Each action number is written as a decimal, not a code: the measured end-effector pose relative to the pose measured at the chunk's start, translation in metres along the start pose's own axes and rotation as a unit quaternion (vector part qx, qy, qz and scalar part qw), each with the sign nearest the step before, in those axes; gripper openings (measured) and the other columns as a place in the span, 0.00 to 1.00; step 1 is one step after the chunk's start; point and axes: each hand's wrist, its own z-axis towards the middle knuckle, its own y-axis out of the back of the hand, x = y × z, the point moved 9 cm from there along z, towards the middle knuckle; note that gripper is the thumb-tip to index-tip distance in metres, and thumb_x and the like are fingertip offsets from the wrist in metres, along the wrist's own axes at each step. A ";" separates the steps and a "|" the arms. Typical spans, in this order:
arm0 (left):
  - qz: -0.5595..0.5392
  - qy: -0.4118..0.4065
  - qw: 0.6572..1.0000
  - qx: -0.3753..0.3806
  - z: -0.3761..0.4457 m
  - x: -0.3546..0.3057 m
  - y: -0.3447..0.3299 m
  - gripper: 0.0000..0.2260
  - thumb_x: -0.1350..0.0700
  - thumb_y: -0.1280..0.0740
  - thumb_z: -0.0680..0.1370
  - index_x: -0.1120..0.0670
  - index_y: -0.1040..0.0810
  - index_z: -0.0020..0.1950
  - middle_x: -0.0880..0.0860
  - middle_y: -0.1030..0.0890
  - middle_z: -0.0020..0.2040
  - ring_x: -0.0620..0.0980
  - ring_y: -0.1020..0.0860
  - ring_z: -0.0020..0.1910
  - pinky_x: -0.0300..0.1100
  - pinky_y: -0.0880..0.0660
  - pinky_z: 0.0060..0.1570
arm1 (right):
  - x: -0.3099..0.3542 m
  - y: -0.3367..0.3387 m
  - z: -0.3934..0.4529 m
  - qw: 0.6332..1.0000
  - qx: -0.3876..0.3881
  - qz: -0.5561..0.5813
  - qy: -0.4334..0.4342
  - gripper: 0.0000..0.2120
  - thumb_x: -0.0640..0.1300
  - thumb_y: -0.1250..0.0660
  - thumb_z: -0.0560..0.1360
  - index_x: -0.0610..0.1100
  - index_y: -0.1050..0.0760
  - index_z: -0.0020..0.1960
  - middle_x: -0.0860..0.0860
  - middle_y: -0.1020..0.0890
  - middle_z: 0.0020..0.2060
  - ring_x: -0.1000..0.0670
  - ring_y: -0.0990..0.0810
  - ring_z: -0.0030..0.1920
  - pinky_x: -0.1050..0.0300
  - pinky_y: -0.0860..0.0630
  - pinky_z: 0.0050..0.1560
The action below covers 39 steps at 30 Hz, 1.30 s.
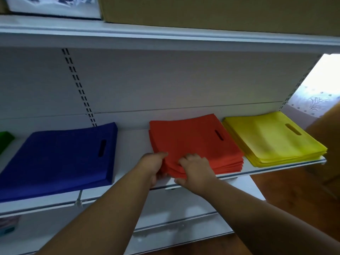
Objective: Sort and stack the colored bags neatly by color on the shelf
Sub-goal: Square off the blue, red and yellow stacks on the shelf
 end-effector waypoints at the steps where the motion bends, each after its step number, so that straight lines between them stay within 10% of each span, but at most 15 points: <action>1: 0.008 -0.001 1.000 -0.006 0.001 -0.002 0.001 0.06 0.60 0.37 0.80 0.60 0.22 0.47 0.57 0.20 0.36 0.53 0.24 0.30 0.36 0.29 0.21 | -0.002 0.000 0.000 1.000 -0.014 -0.005 -0.006 0.24 0.63 0.31 0.67 0.51 0.27 0.58 0.49 0.24 0.52 0.44 0.26 0.54 0.49 0.31 0.50; 11: -0.137 -0.020 0.987 -0.080 0.014 -0.018 0.047 0.08 0.64 0.41 0.77 0.57 0.25 0.40 0.55 0.24 0.31 0.52 0.27 0.29 0.38 0.34 0.26 | -0.119 0.036 -0.029 0.950 -0.145 -0.011 -0.278 0.28 0.50 0.27 0.57 0.45 0.23 0.56 0.43 0.24 0.55 0.37 0.26 0.56 0.44 0.29 0.59; 20: -0.079 0.041 0.996 -0.028 0.010 0.001 0.061 0.07 0.57 0.40 0.81 0.57 0.24 0.52 0.59 0.19 0.43 0.57 0.22 0.38 0.47 0.24 0.29 | -0.131 0.008 -0.043 0.848 -0.112 0.429 -0.292 0.25 0.42 0.26 0.64 0.58 0.29 0.58 0.54 0.18 0.38 0.52 0.19 0.36 0.54 0.22 0.36; 24: -0.058 0.044 0.997 -0.022 0.009 0.001 0.061 0.09 0.58 0.40 0.82 0.59 0.22 0.53 0.59 0.15 0.43 0.57 0.18 0.42 0.51 0.19 0.39 | -0.120 -0.001 -0.040 0.645 0.032 0.745 -0.169 0.29 0.27 0.31 0.70 0.46 0.29 0.67 0.41 0.17 0.52 0.42 0.19 0.48 0.48 0.21 0.51; 27: -0.014 0.024 0.996 -0.082 0.015 -0.006 0.066 0.08 0.56 0.38 0.82 0.58 0.21 0.49 0.56 0.16 0.35 0.55 0.19 0.38 0.45 0.23 0.36 | -0.129 -0.006 -0.030 0.519 0.055 0.823 -0.223 0.18 0.42 0.38 0.78 0.38 0.26 0.66 0.38 0.19 0.59 0.42 0.17 0.55 0.47 0.19 0.52; 34: 0.147 -0.008 0.984 -0.098 0.043 -0.027 0.056 0.12 0.53 0.35 0.81 0.60 0.23 0.58 0.56 0.18 0.48 0.56 0.20 0.48 0.49 0.24 0.59 | -0.139 -0.016 0.015 0.597 0.159 0.714 -0.331 0.16 0.48 0.39 0.82 0.37 0.23 0.61 0.39 0.16 0.53 0.42 0.16 0.52 0.45 0.19 0.53; 39: 0.104 -0.012 0.989 -0.106 0.051 -0.042 0.061 0.14 0.53 0.32 0.80 0.62 0.20 0.57 0.62 0.16 0.50 0.61 0.17 0.50 0.57 0.22 0.56 | -0.160 -0.014 0.041 0.631 0.123 0.702 -0.307 0.15 0.45 0.40 0.82 0.36 0.22 0.59 0.39 0.16 0.52 0.41 0.18 0.55 0.45 0.23 0.60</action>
